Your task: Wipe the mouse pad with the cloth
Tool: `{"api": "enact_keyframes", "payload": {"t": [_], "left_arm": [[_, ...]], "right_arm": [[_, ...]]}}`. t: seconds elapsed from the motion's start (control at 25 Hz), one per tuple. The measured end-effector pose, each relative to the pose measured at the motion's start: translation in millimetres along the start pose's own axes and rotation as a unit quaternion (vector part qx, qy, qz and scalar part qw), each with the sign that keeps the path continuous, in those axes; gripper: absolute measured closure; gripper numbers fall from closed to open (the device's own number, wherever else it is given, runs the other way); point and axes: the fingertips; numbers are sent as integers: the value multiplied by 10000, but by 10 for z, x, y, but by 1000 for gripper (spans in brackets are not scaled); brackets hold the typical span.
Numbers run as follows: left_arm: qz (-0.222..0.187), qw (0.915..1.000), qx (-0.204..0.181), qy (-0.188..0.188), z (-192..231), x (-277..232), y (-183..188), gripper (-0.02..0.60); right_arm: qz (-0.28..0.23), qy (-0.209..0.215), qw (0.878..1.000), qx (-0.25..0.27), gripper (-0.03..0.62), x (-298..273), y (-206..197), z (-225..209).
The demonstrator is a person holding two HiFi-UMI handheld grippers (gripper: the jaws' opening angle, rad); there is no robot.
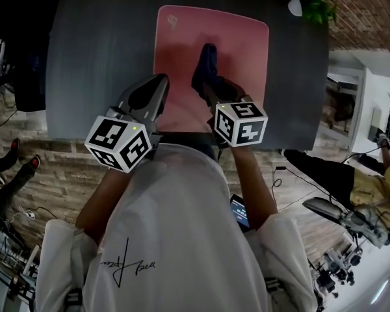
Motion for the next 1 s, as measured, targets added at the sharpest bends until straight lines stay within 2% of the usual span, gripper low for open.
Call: {"api": "enact_keyframes", "payload": {"t": [0.4,0.6,0.8,1.0], "left_arm": [[-128,9989,-341,-279,-301,134,144,571],[-56,9981,-453,-420,-394,337,117,571],[-62,9960,-651,-615,-429,396,115,569],[13,9945,-744,-738,-434,447,50,571]], "right_arm": [[-303,348,9988,150,527,352,25,413],[-500,419,9978,85,531,572,-1,697],[-883,356,9954,47,536,757,59,834],[-1059,269,9940,-103,537,909,8,871]]}}
Point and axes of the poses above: the fingertips, and each gripper's own axes: x backward along the fingers, z to its left, y out of its top, and after that the axes turned 5 degrees about -x, right-handed
